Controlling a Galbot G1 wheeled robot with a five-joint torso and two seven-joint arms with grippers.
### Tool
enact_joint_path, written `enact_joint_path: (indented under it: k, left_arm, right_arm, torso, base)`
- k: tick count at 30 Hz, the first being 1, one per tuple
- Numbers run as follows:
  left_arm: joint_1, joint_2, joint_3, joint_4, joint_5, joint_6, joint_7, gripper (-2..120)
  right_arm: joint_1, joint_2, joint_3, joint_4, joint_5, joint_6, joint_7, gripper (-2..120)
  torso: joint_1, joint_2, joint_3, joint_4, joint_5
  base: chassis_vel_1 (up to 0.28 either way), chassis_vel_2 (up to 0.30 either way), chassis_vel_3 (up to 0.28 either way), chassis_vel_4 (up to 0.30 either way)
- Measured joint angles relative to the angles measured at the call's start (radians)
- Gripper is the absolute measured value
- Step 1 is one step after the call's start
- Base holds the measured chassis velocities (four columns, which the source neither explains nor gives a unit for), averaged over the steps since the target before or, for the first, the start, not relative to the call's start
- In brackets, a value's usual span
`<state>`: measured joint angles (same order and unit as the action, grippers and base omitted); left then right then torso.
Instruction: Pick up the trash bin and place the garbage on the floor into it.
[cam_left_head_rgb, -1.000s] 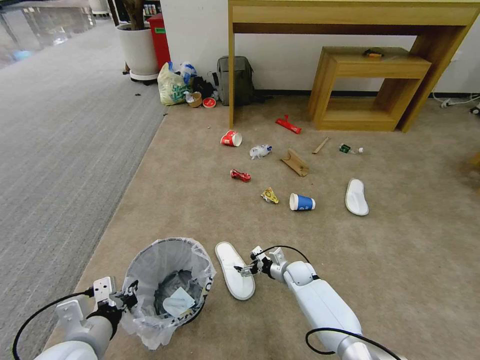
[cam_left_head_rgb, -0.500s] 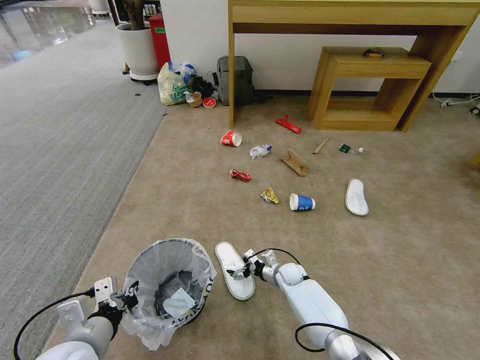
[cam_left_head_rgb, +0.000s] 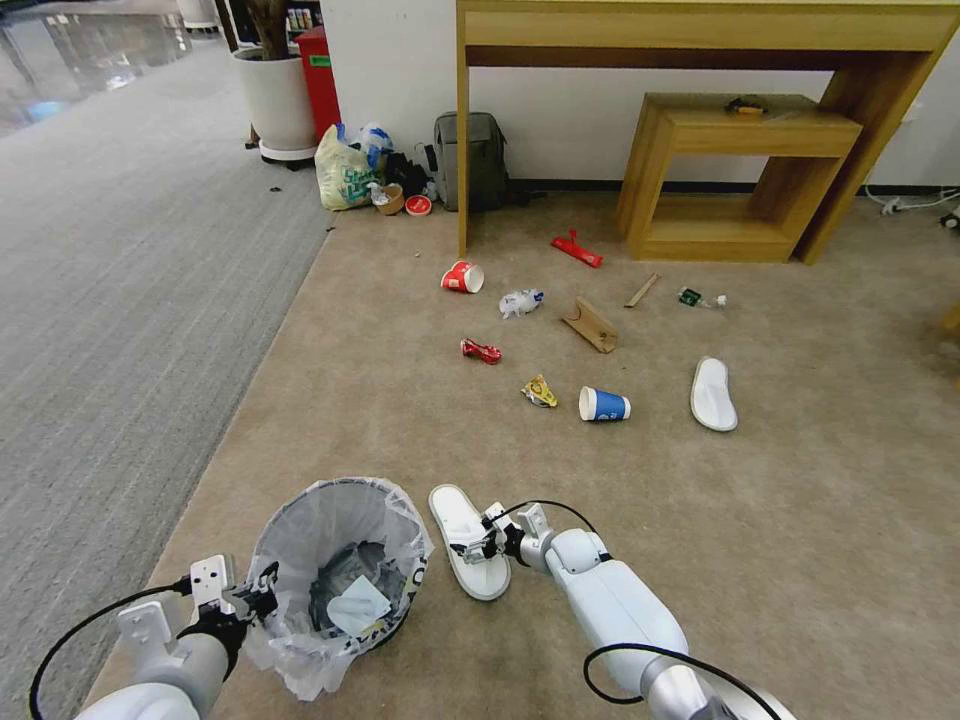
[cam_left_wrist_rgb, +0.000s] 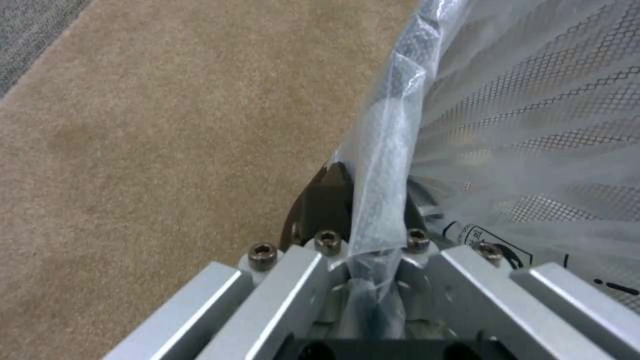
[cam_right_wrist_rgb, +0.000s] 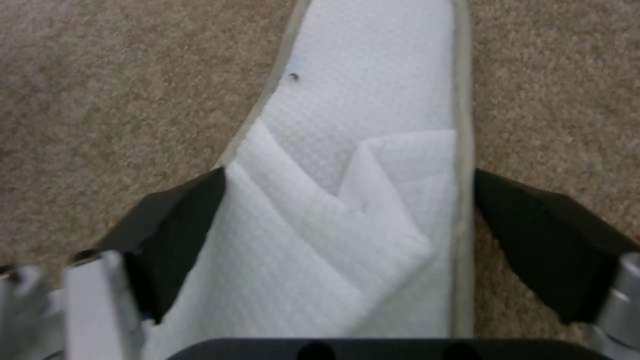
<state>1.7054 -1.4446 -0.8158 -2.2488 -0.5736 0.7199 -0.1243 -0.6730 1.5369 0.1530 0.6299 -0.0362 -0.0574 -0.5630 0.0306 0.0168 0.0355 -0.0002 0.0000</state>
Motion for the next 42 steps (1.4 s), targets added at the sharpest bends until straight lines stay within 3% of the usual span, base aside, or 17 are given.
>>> enact_joint_path:
  k: [25, 36, 42]
  left_arm:
    - [-0.001, -0.001, 0.0, 0.001, 0.001, -0.002, 0.003, 0]
    - [0.0, 0.002, -0.002, 0.001, 0.002, -0.002, 0.006, 0]
    - [0.0, 0.008, -0.002, -0.001, 0.001, -0.002, 0.007, 0]
  right_arm:
    - [-0.019, 0.002, 0.0, 0.014, 0.006, 0.012, 0.013, 1]
    - [-0.033, -0.004, 0.0, 0.04, 0.018, 0.018, 0.018, 0]
    - [-0.061, -0.03, 0.006, 0.117, 0.051, 0.02, 0.032, 0]
  torso:
    - [0.0, 0.0, 0.0, 0.0001, 0.0]
    - [0.0, 0.0, 0.0, 0.0001, 0.0]
    - [0.0, 0.0, 0.0, 0.0, 0.0001]
  base:
    - [0.0, 0.0, 0.0, 0.0]
    - [0.0, 0.0, 0.0, 0.0]
    - [0.0, 0.0, 0.0, 0.0]
